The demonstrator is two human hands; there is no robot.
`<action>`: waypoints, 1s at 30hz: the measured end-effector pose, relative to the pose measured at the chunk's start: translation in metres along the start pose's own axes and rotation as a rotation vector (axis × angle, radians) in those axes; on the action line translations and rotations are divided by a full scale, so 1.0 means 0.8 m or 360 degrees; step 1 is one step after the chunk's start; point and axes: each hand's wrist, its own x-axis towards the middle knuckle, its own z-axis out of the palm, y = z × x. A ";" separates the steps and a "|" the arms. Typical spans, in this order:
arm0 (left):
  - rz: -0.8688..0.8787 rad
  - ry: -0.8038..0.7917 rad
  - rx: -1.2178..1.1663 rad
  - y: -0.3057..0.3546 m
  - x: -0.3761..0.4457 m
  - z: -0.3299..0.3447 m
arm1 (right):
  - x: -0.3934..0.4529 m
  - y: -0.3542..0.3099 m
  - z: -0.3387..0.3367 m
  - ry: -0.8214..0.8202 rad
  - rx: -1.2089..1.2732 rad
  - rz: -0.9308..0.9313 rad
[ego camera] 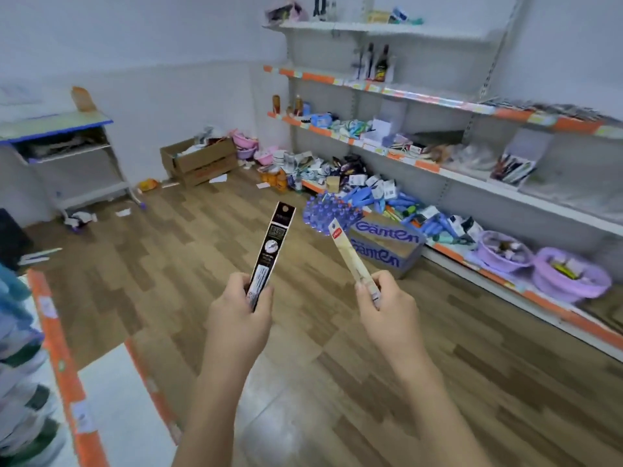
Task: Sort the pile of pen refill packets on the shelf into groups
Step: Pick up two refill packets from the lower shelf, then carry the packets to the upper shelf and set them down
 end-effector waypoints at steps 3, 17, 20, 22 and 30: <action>-0.0005 -0.0163 0.0180 0.004 0.035 0.050 | 0.046 0.046 -0.018 -0.0007 -0.0119 0.0112; 0.0260 -0.0305 0.0265 0.079 0.318 0.237 | 0.319 0.128 -0.018 0.0120 -0.0381 0.0431; 0.0416 -0.0342 0.0140 0.127 0.385 0.289 | 0.376 0.135 -0.040 0.0376 -0.0371 0.0444; 0.0501 -0.0400 0.0097 0.158 0.414 0.331 | 0.400 0.152 -0.059 0.0509 -0.0415 0.0501; 0.0796 -0.0899 0.0047 0.262 0.425 0.533 | 0.462 0.268 -0.154 0.0989 -0.0506 0.0844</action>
